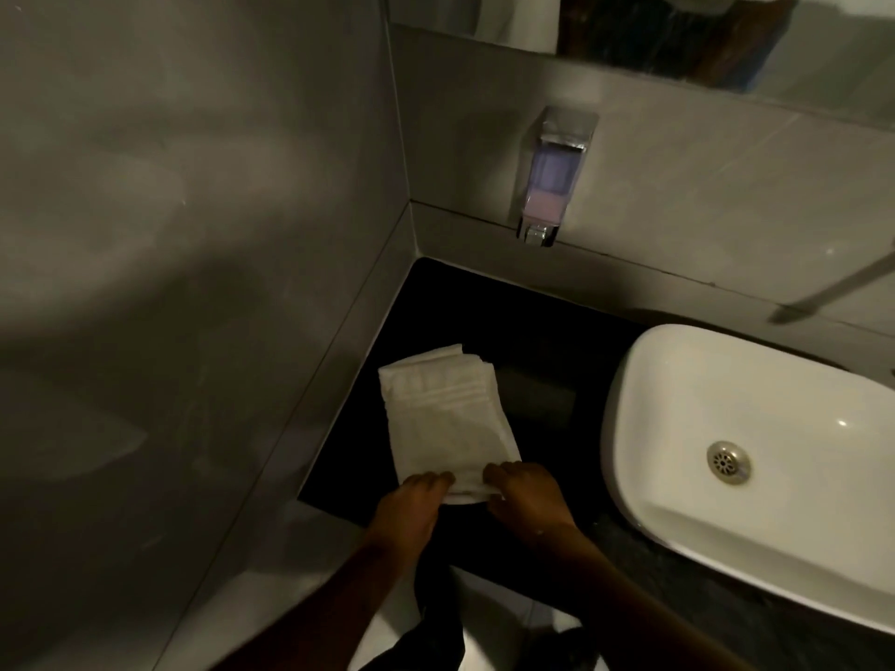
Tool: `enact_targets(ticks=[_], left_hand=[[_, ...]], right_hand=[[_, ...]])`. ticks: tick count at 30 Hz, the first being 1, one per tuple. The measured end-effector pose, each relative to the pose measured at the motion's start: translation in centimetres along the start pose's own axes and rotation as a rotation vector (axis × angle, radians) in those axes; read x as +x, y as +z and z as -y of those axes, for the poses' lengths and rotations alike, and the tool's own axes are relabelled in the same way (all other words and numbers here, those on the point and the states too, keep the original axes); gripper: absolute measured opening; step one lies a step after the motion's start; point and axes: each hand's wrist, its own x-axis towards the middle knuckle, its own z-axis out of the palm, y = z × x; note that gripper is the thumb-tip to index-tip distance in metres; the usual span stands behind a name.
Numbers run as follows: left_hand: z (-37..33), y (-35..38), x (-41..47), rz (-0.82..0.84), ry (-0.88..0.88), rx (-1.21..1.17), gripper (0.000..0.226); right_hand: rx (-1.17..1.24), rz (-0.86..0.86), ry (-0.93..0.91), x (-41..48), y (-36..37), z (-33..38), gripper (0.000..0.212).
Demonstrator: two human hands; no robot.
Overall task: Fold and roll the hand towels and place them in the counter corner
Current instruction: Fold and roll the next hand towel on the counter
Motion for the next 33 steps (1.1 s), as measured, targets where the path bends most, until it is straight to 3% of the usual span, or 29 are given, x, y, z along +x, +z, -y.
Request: enact_targets(ticks=[5,8,10,14,16,19,22,26,28,31,33], left_hand=[[-1.3,-1.5,-0.4,-0.073,-0.224,-0.160,0.033],[-0.6,-1.3,-0.8,-0.154,-0.400,-0.412,0.028],[-0.4,-1.5,-1.0,-0.121,-0.426,-0.452,0.028],[-0.6,-1.5,-1.2,-0.123,-0.359,-0.340,0.035],[-0.3,-0.9,-1.5,-0.142,-0.314,-0.298,0.041],[0.3,0.3,-1.9,-0.216,-0.223,-0.026,0.045],[-0.3,0.8,-2.5,-0.192,0.010,0.173,0.037],[0.2,1.3,-2.7,-0.110,0.034,0.177,0.040],[0.4,1.2,-2.3,-0.108,0.018,0.107,0.037],[0.7,0.6,-1.4,-0.166,-0.030,-0.091,0.038],[0.6,-0.5,-0.9,-0.148,-0.076,-0.209,0.034]], right_hand=[[0.424,0.007,0.141,-0.6,-1.5,-0.1,0.030],[0.393,0.008,0.073,-1.2,-1.8,-0.1,0.050],[0.307,0.076,0.048,-1.2,-1.5,-0.1,0.048],[0.331,0.083,0.145,-0.8,-1.2,-0.4,0.023],[0.345,0.081,0.169,-0.2,-1.6,-0.1,0.021],[0.313,-0.012,0.165,0.9,-1.6,0.8,0.020],[0.150,-0.125,0.137,1.4,-0.3,1.1,0.022],[-0.139,-0.196,-0.046,0.6,0.8,2.1,0.017],[-0.085,-0.163,-0.091,0.3,1.6,2.1,0.015],[0.023,-0.112,-0.098,-0.7,2.4,1.2,0.041],[0.053,-0.147,-0.103,-1.1,2.4,0.7,0.043]])
